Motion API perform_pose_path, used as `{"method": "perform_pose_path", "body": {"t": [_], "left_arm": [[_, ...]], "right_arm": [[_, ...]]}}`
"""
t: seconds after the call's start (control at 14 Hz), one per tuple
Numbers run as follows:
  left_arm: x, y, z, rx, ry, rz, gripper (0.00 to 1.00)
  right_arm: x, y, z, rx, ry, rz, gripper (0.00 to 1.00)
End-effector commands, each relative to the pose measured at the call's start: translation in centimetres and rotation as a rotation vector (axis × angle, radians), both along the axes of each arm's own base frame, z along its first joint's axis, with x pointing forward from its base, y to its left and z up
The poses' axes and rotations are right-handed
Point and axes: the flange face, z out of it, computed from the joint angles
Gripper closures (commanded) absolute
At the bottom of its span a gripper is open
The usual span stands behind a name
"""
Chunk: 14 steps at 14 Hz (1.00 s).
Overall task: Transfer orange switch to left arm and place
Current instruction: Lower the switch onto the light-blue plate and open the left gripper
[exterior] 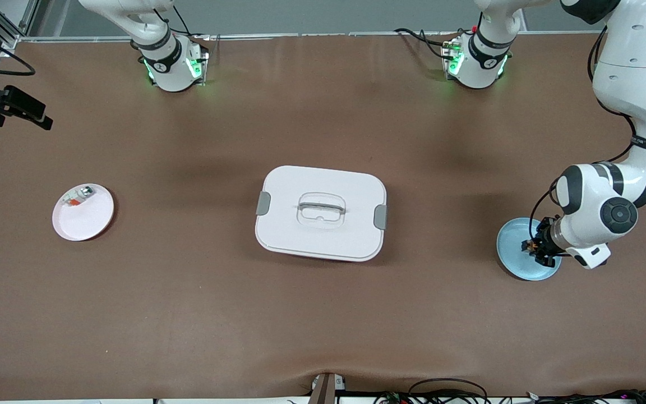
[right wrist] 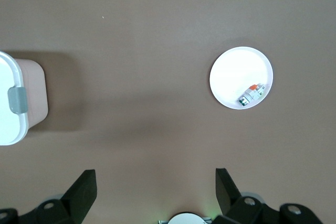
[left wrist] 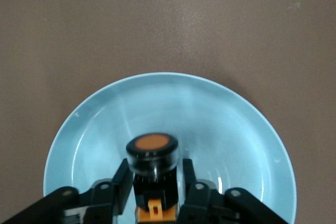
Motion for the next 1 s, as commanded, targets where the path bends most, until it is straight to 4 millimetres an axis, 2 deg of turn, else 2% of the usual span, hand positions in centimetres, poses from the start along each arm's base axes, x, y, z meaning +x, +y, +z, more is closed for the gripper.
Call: {"method": "perform_pose_path", "body": {"t": [0.0,0.5,0.64,0.71,0.93], "left_arm": [[0.4,0.2,0.9,0.022,-0.013,0.006,0.00],[0.7,-0.4,5.3,0.035,-0.025,0.004,0.00],[0.9,0.1,7.4,0.041,-0.023,0.002,0.00],[0.9,0.0,7.8,0.043,-0.013,-0.011,0.00],[0.8,-1.1,9.8,0.046,-0.022,-0.039,0.00]], "right_arm": [[-0.9,1.3,0.4,-0.018,-0.021,-0.054,0.00],[-0.8,1.5,0.5,-0.037,-0.035,-0.050,0.00],[-0.7,1.0,0.5,-0.035,-0.037,-0.057,0.00],[-0.7,0.7,0.5,-0.034,-0.037,-0.051,0.00],[-0.7,0.9,0.5,-0.033,-0.039,-0.045,0.00]]}}
